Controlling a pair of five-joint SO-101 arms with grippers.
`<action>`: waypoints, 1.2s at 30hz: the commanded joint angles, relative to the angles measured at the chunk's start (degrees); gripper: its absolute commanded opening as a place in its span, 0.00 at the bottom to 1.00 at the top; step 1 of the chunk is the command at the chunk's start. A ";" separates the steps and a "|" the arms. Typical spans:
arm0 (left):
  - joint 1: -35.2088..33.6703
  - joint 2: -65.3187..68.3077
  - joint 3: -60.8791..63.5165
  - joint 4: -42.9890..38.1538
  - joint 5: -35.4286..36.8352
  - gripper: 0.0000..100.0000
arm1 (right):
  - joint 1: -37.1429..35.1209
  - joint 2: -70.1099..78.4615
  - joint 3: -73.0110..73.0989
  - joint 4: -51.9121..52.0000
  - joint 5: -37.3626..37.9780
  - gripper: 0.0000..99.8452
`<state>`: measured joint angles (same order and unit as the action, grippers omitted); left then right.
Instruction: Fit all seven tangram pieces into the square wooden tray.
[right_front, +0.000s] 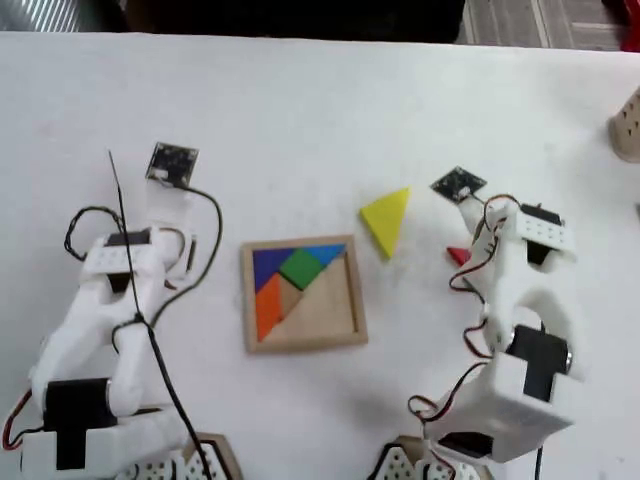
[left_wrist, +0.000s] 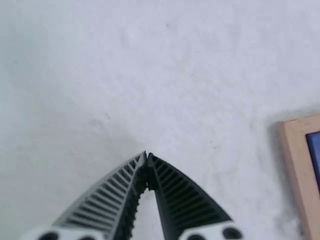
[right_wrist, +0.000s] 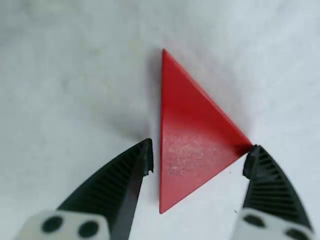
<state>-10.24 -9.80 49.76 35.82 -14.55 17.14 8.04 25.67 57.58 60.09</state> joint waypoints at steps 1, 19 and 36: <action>0.75 -0.31 -1.23 -1.32 0.26 0.03 | 0.13 1.98 -4.92 0.75 0.79 0.29; 0.75 -0.31 -1.23 -1.32 0.26 0.03 | -0.40 8.92 -9.05 3.03 0.62 0.19; 0.75 -0.31 -1.23 -1.32 0.26 0.03 | 1.10 -1.27 -9.32 7.16 -9.49 0.22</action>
<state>-10.24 -9.80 49.76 35.82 -14.55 17.76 11.38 17.49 62.68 53.49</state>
